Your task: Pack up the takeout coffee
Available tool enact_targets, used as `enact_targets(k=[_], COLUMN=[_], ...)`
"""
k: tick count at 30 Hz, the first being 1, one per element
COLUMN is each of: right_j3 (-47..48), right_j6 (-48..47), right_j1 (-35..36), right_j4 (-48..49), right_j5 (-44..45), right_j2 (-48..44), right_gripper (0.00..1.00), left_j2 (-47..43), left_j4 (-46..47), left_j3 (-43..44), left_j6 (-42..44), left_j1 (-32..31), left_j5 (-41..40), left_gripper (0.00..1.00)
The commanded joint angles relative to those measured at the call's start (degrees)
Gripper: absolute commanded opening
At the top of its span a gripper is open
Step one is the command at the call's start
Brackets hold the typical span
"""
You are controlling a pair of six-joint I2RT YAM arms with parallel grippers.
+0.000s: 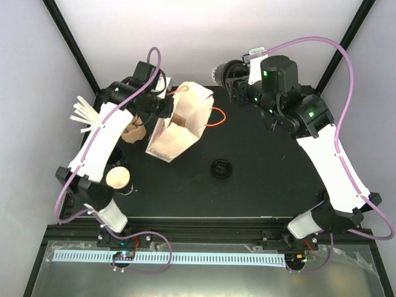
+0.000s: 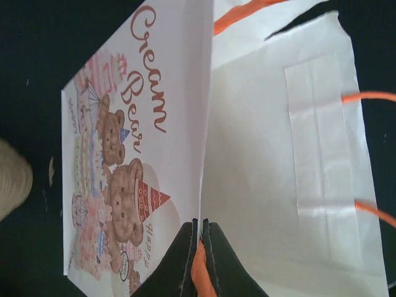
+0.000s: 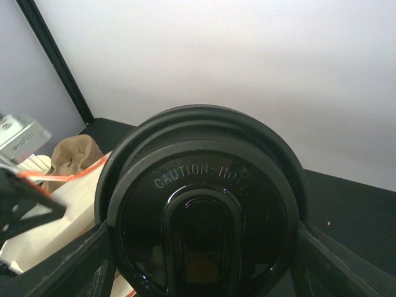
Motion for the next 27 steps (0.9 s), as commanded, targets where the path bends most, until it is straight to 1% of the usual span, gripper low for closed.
enact_targets(k=[1, 3, 6, 10, 12, 14, 19, 21, 22, 23, 24, 25, 27], right_j3=[1.5, 1.2, 0.4, -1.2, -2.1, -2.5, -2.6, -2.4, -2.1, -1.8, -1.3, -0.8, 0.2], right_j6=[2.0, 2.4, 2.9, 3.7, 3.9, 4.0, 4.4, 4.6, 4.6, 4.7, 4.7, 4.8, 5.0], right_j1=[-0.2, -0.1, -0.1, -0.2, -0.2, -0.2, -0.2, -0.2, -0.2, -0.2, -0.1, -0.2, -0.2], right_j4=[-0.3, -0.5, -1.0, -2.1, -2.3, -2.5, -3.6, -3.6, -3.5, -3.5, -3.7, -3.9, -4.5], right_j5=[-2.4, -2.9, -3.7, -4.2, -4.6, -4.9, -3.7, -3.0, -2.6, -2.2, -1.8, -1.4, -1.1], right_j2=[-0.6, -0.9, -2.0, -4.7, -6.3, -7.5, -10.3, -11.3, -11.7, -12.0, -12.2, -12.3, -12.4], right_gripper=[0.45, 0.45, 0.44, 0.44, 0.44, 0.44, 0.44, 0.44, 0.44, 0.44, 0.44, 0.44, 0.44], left_j2=[-5.5, -9.5, -14.8, -18.4, -18.9, -18.1, -13.4, -10.5, -8.4, -6.1, -3.6, -1.5, 0.6], left_j4=[-7.5, -5.9, -1.9, 6.1, 12.0, 16.3, 26.1, 32.4, 33.9, 33.2, 31.8, 31.0, 32.3], left_j3=[-8.0, -14.0, -22.3, -29.6, -33.1, -34.5, -32.2, -30.7, -29.0, -26.0, -20.9, -17.8, -13.6], left_j6=[-3.1, -5.0, -8.8, -16.0, -19.7, -23.0, -31.2, -34.5, -35.3, -35.7, -36.1, -36.4, -37.6], left_j1=[-0.8, -1.4, -2.3, -5.5, -8.1, -11.0, -18.8, -21.6, -22.6, -23.1, -23.5, -23.7, -23.9], left_j5=[-2.0, -2.3, -0.4, 7.6, 11.7, 14.0, 15.1, 16.4, 17.7, 18.8, 19.9, 20.8, 22.7], left_gripper=[0.02, 0.02, 0.02, 0.02, 0.02, 0.02, 0.02, 0.02, 0.02, 0.01, 0.01, 0.02, 0.02])
